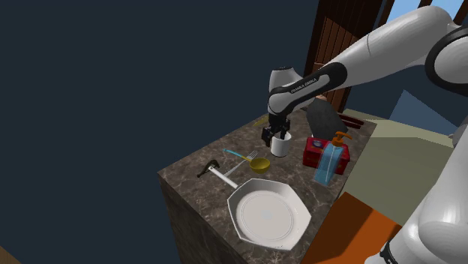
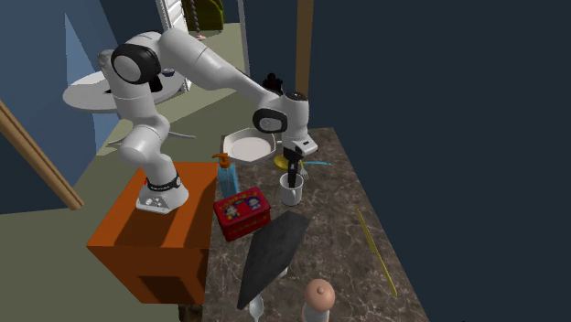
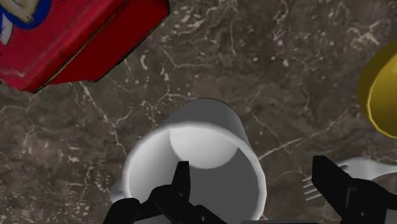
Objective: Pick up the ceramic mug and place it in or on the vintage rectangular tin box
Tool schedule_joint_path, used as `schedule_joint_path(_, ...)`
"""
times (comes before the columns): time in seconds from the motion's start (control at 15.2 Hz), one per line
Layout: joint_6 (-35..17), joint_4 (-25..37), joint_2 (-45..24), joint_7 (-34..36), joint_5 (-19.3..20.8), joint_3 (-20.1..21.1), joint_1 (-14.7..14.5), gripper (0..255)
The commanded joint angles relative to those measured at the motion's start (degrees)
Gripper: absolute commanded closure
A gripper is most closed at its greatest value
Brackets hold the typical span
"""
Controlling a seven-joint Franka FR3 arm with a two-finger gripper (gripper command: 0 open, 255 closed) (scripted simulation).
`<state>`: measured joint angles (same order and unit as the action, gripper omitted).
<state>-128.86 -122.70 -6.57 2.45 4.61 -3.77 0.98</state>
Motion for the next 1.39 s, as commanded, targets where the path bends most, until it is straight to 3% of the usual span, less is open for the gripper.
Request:
schedule_joint_path(0.0, -0.03, -0.02, -0.01, 0.01, 0.00, 0.00, 0.00, 0)
schedule_joint_path(0.13, -0.02, -0.01, -0.01, 0.01, 0.00, 0.00, 0.00, 0)
schedule_joint_path(0.2, -0.02, -0.01, -0.01, 0.01, 0.00, 0.00, 0.00, 255)
schedule_joint_path(0.79, -0.03, -0.02, -0.01, 0.01, 0.00, 0.00, 0.00, 255)
schedule_joint_path(1.32, 5.78, 2.75, 3.05, -0.32, -0.09, 0.05, -0.07, 255)
